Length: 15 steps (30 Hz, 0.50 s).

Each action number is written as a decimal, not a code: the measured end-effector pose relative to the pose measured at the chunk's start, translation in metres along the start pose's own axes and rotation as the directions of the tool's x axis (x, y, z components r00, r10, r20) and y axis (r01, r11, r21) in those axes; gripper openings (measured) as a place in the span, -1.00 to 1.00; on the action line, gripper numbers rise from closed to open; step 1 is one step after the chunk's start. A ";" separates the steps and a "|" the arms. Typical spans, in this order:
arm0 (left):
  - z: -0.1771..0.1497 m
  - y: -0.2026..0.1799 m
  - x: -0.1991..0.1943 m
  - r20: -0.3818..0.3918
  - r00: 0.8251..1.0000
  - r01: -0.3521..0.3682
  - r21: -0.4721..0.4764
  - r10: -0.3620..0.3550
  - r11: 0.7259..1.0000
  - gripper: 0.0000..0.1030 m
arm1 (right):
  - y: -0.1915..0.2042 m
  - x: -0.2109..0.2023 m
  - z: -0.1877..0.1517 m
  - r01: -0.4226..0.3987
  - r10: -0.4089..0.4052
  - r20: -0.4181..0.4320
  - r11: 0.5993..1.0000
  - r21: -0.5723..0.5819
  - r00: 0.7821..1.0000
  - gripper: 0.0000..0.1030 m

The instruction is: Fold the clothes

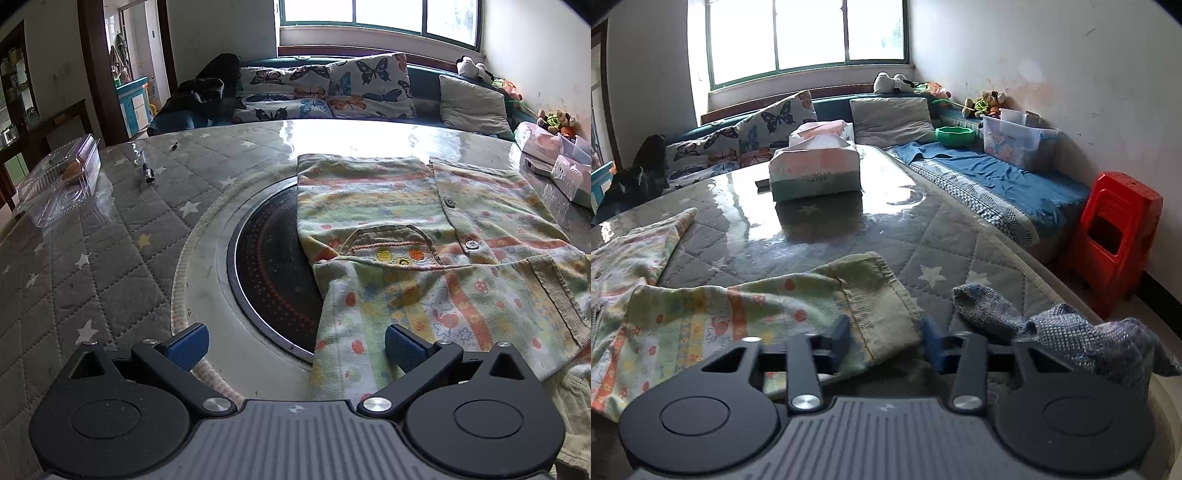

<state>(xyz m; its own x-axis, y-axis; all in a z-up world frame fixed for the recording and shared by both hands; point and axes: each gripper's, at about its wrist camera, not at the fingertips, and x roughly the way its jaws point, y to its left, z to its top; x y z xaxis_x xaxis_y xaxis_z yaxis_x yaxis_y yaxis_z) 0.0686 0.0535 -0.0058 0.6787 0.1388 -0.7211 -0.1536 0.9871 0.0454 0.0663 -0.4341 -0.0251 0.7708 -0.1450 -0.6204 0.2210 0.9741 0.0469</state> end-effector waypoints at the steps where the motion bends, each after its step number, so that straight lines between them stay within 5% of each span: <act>1: 0.000 0.000 0.000 0.000 1.000 -0.001 0.000 0.001 1.000 1.00 | 0.000 -0.001 0.000 -0.010 0.010 -0.001 1.000 0.008 1.000 -0.56; 4: 0.000 0.001 0.000 -0.001 1.000 -0.003 -0.006 0.003 1.000 1.00 | 0.001 -0.005 0.002 -0.029 0.029 0.007 0.999 0.020 1.000 -0.78; 9: -0.001 0.002 -0.002 -0.001 1.000 -0.003 -0.012 0.003 1.000 1.00 | 0.016 -0.026 0.013 -0.114 0.113 0.056 0.993 0.007 0.992 -0.83; 15: -0.003 0.003 -0.003 -0.001 1.000 0.007 -0.018 -0.007 1.000 1.00 | 0.058 -0.049 0.036 -0.280 0.284 0.090 0.958 -0.057 0.955 -0.83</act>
<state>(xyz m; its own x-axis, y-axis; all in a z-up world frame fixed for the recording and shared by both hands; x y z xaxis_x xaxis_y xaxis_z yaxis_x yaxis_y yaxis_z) 0.0645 0.0556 -0.0058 0.6791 0.1321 -0.7221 -0.1621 0.9864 0.0280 0.0626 -0.3763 0.0360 0.8525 0.1227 -0.5081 -0.0378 0.9840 0.1741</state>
